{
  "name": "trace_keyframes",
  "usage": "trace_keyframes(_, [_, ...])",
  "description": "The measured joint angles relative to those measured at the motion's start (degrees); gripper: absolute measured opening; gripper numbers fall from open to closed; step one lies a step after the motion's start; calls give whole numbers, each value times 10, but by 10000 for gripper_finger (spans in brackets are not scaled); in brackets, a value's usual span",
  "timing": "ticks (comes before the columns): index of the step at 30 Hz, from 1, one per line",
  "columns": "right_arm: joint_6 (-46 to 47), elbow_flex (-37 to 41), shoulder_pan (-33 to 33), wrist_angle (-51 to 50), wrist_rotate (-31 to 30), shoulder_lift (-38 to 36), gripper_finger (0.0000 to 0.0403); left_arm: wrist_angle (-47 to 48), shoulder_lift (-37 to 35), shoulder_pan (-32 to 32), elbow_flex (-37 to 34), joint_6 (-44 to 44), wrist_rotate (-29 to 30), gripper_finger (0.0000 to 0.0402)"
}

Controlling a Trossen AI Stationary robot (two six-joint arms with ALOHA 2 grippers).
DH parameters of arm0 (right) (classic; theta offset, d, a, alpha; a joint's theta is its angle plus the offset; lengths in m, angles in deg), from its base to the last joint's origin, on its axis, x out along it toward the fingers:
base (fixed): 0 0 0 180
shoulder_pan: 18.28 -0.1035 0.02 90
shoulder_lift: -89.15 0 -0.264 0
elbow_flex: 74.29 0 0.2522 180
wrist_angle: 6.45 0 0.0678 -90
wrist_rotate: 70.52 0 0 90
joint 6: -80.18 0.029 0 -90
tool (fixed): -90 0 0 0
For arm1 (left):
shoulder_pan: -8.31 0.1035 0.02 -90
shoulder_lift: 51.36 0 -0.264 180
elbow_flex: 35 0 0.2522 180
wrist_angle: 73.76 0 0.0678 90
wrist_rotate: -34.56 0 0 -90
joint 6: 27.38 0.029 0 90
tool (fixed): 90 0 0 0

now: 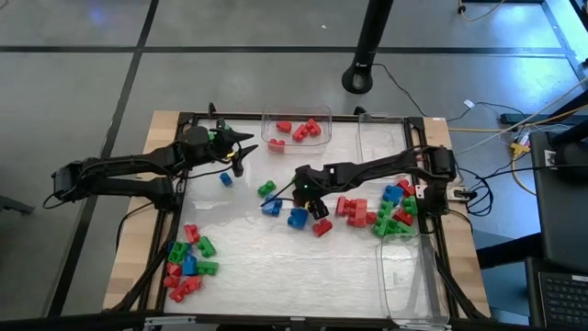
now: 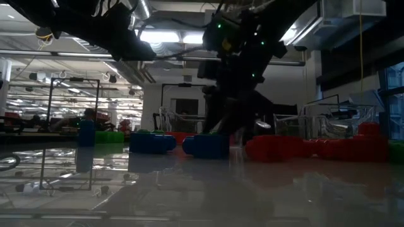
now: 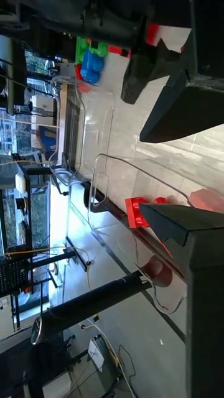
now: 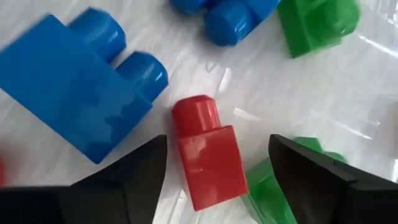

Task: Sort blocks
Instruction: Put the red game piece into the top left transparent bin

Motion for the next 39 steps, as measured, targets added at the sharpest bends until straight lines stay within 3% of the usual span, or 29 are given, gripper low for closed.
trace_keyframes(8, [-10, -2, -1, 2, 1, 30, 222, 0, 0, 0, 0, 0, 0, 159])
trace_keyframes(15, [-27, -1, -2, 13, 0, 30, 132, 0, 0, 0, 0, 3, 0, 159])
trace_keyframes(26, [-35, -53, -1, -63, -26, 2, 132, 1, 0, 0, 0, 4, 0, 159])
trace_keyframes(35, [-89, -103, 13, -126, -187, -95, 132, 3, 0, 0, 0, 5, 0, 159])
trace_keyframes(39, [-103, -111, 55, -105, -211, -120, 134, 0, 0, 0, 0, 5, 0, 159])
